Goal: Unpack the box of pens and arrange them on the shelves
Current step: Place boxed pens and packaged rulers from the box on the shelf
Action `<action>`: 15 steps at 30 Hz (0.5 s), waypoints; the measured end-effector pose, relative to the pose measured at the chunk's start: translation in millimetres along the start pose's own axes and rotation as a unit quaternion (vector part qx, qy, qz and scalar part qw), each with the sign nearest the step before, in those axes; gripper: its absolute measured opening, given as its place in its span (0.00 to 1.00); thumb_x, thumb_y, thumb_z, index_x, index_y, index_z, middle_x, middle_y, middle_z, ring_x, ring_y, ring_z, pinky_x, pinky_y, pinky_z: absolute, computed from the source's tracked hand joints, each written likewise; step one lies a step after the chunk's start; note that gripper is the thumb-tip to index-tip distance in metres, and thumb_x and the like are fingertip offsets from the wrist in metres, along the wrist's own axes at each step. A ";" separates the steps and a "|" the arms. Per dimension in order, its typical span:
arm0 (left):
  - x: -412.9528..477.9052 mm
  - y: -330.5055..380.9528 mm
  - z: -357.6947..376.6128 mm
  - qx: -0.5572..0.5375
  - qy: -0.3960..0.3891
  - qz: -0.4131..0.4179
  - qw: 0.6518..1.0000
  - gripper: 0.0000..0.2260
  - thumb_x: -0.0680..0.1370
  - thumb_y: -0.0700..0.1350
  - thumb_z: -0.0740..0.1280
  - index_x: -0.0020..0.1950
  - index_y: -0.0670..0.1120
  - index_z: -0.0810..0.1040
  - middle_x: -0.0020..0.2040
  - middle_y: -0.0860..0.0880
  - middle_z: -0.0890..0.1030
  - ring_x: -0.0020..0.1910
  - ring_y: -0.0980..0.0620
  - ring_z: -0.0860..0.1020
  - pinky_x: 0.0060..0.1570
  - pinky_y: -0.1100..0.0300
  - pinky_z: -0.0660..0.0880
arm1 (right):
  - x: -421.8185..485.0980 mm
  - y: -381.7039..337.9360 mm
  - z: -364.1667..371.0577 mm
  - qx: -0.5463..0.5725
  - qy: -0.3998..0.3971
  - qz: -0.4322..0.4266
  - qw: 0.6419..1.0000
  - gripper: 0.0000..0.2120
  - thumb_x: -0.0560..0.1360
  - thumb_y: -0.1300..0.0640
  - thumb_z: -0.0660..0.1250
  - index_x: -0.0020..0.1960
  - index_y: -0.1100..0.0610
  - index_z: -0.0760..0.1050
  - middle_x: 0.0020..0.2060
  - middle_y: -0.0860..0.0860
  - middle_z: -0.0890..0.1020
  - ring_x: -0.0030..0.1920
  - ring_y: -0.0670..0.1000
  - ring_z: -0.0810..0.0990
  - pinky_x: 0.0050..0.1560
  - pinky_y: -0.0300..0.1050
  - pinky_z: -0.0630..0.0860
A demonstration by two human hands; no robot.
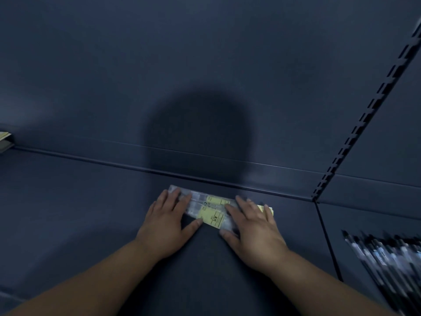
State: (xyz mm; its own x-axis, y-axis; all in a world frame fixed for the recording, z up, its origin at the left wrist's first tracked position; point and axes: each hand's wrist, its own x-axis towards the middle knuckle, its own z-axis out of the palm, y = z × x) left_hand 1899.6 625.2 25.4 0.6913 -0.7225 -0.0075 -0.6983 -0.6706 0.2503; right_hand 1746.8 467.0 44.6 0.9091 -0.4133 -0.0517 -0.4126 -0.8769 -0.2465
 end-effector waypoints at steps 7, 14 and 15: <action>-22.0 9.3 6.0 -0.005 0.068 -0.001 0.998 0.37 0.70 0.68 0.42 0.72 0.51 0.67 0.76 0.49 0.62 0.75 0.47 0.59 0.73 0.54 0.53 | 2.1 1.3 4.8 0.033 0.017 -0.027 0.999 0.23 0.81 0.42 0.55 0.74 0.42 0.60 0.78 0.45 0.52 0.78 0.49 0.49 0.76 0.46 0.41; 2.2 3.2 -0.2 -0.028 -0.027 -0.024 0.999 0.29 0.79 0.61 0.55 0.77 0.58 0.49 0.79 0.54 0.45 0.77 0.50 0.42 0.76 0.51 0.45 | 4.6 7.0 5.8 0.029 0.025 -0.031 0.999 0.26 0.78 0.39 0.49 0.73 0.43 0.62 0.76 0.42 0.59 0.76 0.48 0.57 0.74 0.45 0.51; 7.8 3.8 0.3 -0.016 -0.033 -0.022 0.999 0.28 0.80 0.61 0.54 0.77 0.59 0.48 0.79 0.54 0.44 0.77 0.50 0.42 0.75 0.51 0.45 | 6.5 8.2 6.1 0.029 0.022 -0.026 0.999 0.26 0.78 0.39 0.48 0.75 0.43 0.61 0.76 0.42 0.59 0.76 0.48 0.56 0.74 0.45 0.51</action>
State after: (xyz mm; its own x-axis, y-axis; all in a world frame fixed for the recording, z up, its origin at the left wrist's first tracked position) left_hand 1902.3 616.9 26.0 0.7070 -0.7024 -0.0825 -0.6599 -0.6972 0.2800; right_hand 1749.6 458.6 36.3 0.9256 -0.3786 0.0046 -0.3595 -0.8825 -0.3034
